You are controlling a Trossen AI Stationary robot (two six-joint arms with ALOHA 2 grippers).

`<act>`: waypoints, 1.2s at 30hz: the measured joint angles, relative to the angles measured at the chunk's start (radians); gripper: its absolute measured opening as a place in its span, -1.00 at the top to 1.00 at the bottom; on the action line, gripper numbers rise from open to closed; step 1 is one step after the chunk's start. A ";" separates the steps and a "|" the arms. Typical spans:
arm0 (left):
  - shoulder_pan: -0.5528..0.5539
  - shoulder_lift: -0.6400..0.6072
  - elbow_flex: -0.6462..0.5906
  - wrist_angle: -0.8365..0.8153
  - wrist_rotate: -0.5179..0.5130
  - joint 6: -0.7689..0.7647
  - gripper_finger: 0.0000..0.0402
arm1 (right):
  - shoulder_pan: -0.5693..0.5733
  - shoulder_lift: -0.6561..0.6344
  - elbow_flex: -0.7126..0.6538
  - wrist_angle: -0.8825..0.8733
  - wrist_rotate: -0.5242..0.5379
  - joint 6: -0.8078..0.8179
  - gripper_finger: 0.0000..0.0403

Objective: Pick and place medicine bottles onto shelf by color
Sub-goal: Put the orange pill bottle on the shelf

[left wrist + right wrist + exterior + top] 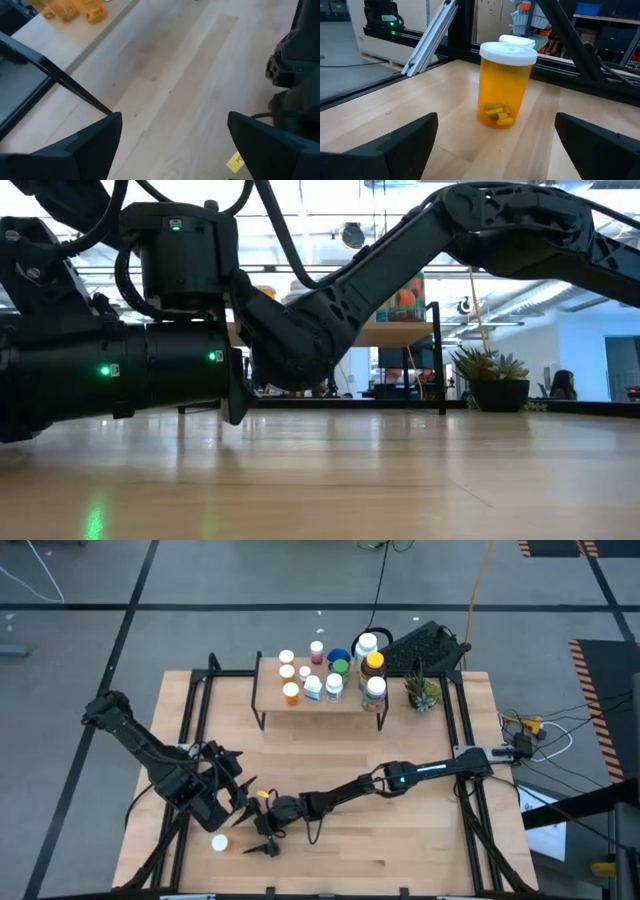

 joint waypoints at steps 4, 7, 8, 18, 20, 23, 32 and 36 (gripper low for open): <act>0.003 0.000 0.000 0.001 0.000 -0.030 -0.83 | 0.000 -0.004 0.000 -0.022 0.001 0.033 -0.99; -0.001 0.000 0.000 0.001 0.000 -0.064 -0.83 | 0.000 -0.025 -0.002 -0.088 0.001 0.076 -0.99; -0.006 0.000 0.000 0.002 0.000 -0.076 -0.83 | 0.000 -0.039 -0.003 -0.127 0.002 0.079 -0.99; -0.197 0.000 0.000 0.191 0.016 0.071 -0.83 | 0.004 -0.215 -0.040 -0.496 0.002 0.010 -0.99; -0.232 0.000 0.000 0.218 0.016 0.067 -0.83 | 0.009 -0.262 -0.078 -0.513 -0.002 0.041 -0.99; -0.275 0.004 -0.006 0.248 0.015 0.032 -0.83 | 0.025 -0.358 -0.194 -0.506 -0.007 0.037 -0.99; -0.343 0.111 -0.067 0.402 0.320 -0.098 -0.83 | 0.075 -0.690 -0.798 -0.150 0.134 0.073 -0.95; -0.345 0.165 -0.067 0.425 0.463 -0.175 -0.83 | 0.083 -0.775 -1.021 0.032 0.202 0.131 -0.95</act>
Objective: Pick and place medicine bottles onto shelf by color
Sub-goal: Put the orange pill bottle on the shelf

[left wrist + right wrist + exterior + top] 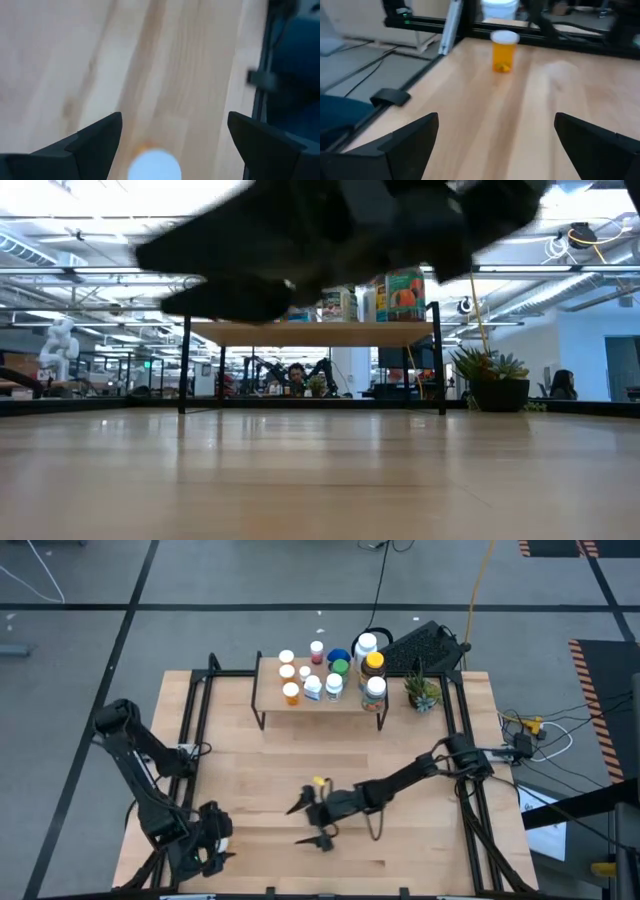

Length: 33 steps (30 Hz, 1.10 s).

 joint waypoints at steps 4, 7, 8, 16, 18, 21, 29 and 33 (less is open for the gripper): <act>0.000 0.048 0.000 -0.005 0.127 -0.038 -0.83 | 0.006 -0.035 -0.140 0.154 0.061 0.056 -0.95; 0.000 0.074 0.000 -0.008 0.198 -0.042 -0.83 | 0.017 -0.033 -0.194 0.214 0.090 0.072 -0.95; 0.000 0.080 0.000 -0.008 0.214 -0.042 -0.83 | 0.018 -0.031 -0.200 0.217 0.089 0.073 -0.95; 0.012 0.086 0.000 -0.063 0.214 -0.083 -0.83 | 0.025 -0.033 -0.203 0.223 0.092 0.075 -0.95; 0.013 0.088 0.000 -0.086 0.215 -0.102 -0.81 | 0.026 -0.033 -0.203 0.222 0.089 0.075 -0.95; 0.012 0.103 0.000 -0.086 0.219 -0.105 -0.69 | 0.025 -0.033 -0.203 0.222 0.089 0.075 -0.95; 0.013 0.133 0.000 -0.062 0.245 -0.118 -0.23 | 0.025 -0.033 -0.203 0.229 0.090 0.075 -0.95; 0.019 0.132 0.000 -0.063 0.262 -0.120 -0.05 | 0.024 -0.033 -0.203 0.229 0.091 0.075 -0.95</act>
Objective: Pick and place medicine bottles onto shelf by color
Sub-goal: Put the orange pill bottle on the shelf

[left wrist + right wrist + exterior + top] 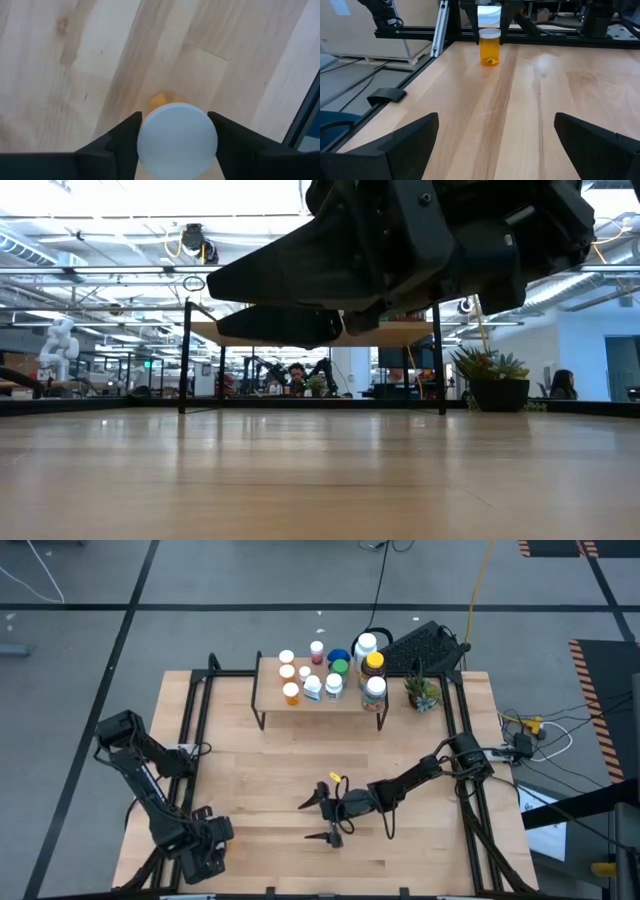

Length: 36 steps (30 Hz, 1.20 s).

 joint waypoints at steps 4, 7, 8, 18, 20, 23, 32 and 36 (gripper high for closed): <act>0.028 -0.001 0.001 -0.004 0.012 0.001 -0.02 | 0.000 0.000 0.000 -0.001 0.000 0.000 -0.95; 0.060 -0.004 0.002 -0.019 0.014 0.019 -0.09 | 0.004 0.000 0.000 -0.021 -0.001 0.011 -0.95; 0.073 -0.004 0.005 -0.026 0.016 0.038 -0.13 | 0.006 0.000 0.000 -0.033 0.000 0.011 -0.95; 0.264 -0.004 0.089 -0.212 0.053 0.285 -0.02 | 0.033 -0.025 0.000 -0.167 0.001 0.009 -0.95; 0.310 -0.004 0.117 -0.246 0.052 0.348 -0.02 | 0.036 -0.043 0.000 -0.196 0.001 0.008 -0.95; 0.377 -0.004 0.170 -0.298 0.034 0.450 -0.08 | 0.039 -0.074 0.000 -0.250 0.002 0.008 -0.95; 0.617 -0.005 0.412 -0.486 -0.068 0.796 -0.07 | 0.056 -0.124 -0.003 -0.339 0.077 -0.020 -0.95; 0.753 -0.005 0.508 -0.521 -0.098 0.929 0.12 | 0.059 -0.124 -0.003 -0.348 0.078 -0.021 -0.95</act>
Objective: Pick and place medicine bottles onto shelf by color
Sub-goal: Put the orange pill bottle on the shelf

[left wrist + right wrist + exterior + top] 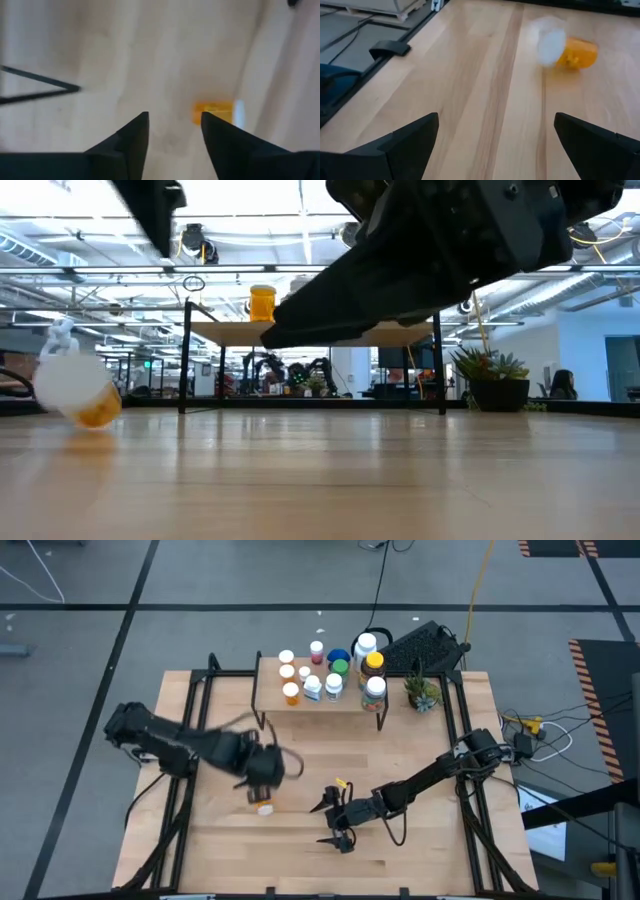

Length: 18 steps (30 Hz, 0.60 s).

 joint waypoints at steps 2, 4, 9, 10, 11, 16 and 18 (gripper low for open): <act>0.056 0.000 0.027 0.001 0.006 0.051 0.20 | 0.002 0.000 0.000 -0.014 0.000 -0.001 -0.95; 0.093 0.000 0.034 0.000 0.010 0.095 0.26 | 0.006 0.000 0.000 -0.036 0.002 0.000 -0.95; 0.111 0.000 -0.017 0.009 0.016 0.227 0.25 | 0.007 0.000 -0.010 -0.082 0.003 0.007 -0.95; 0.103 0.000 -0.040 0.030 0.021 0.256 0.23 | 0.007 0.000 -0.021 -0.075 0.003 0.014 -0.95; 0.093 0.000 -0.069 0.062 0.028 0.283 0.19 | 0.007 0.000 -0.035 -0.057 0.003 0.026 -0.95; 0.016 0.000 -0.207 0.246 0.083 0.403 -0.06 | 0.007 0.000 -0.127 0.093 0.003 0.083 -0.95; -0.026 0.000 -0.255 0.310 0.103 0.453 -0.18 | 0.007 0.000 -0.153 0.143 0.003 0.096 -0.95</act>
